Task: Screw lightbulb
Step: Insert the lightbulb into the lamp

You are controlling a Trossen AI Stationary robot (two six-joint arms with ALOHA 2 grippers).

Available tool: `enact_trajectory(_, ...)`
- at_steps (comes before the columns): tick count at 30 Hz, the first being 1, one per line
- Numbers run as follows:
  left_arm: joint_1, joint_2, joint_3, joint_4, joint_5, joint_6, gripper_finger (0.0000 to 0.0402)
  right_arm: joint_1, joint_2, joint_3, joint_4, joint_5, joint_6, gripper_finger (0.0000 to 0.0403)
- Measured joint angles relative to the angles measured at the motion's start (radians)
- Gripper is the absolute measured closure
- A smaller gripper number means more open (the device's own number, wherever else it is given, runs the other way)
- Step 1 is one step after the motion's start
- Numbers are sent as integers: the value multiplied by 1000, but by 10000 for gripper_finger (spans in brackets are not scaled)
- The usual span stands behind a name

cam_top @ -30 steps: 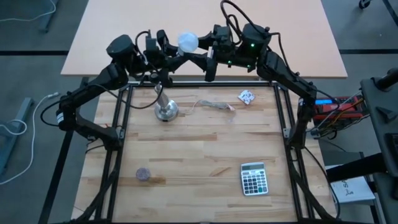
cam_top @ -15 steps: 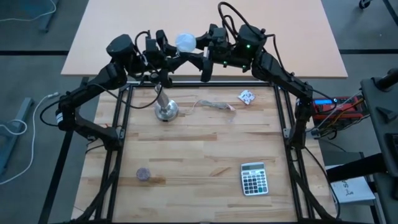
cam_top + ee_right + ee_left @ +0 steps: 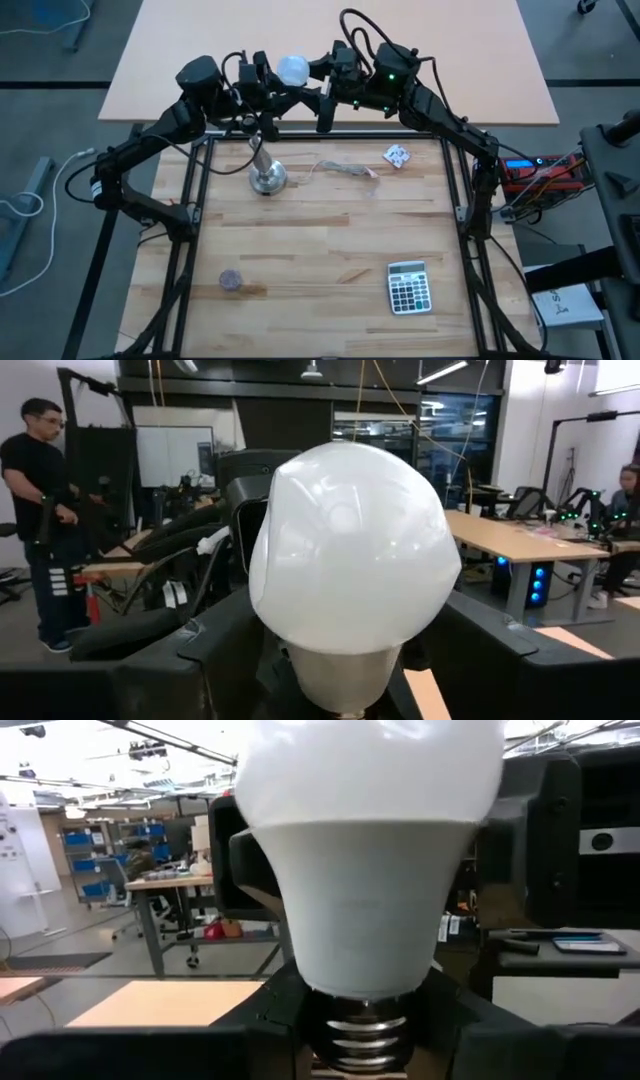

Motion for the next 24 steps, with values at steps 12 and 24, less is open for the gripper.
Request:
enact_trajectory(12,-1,-14,-2,-39,0,-42,297,-6,2,0,21,63,-12,228)
enact_trajectory(24,37,-254,-1,-315,-305,-32,281,-135,28,2,39,-38,252,245)
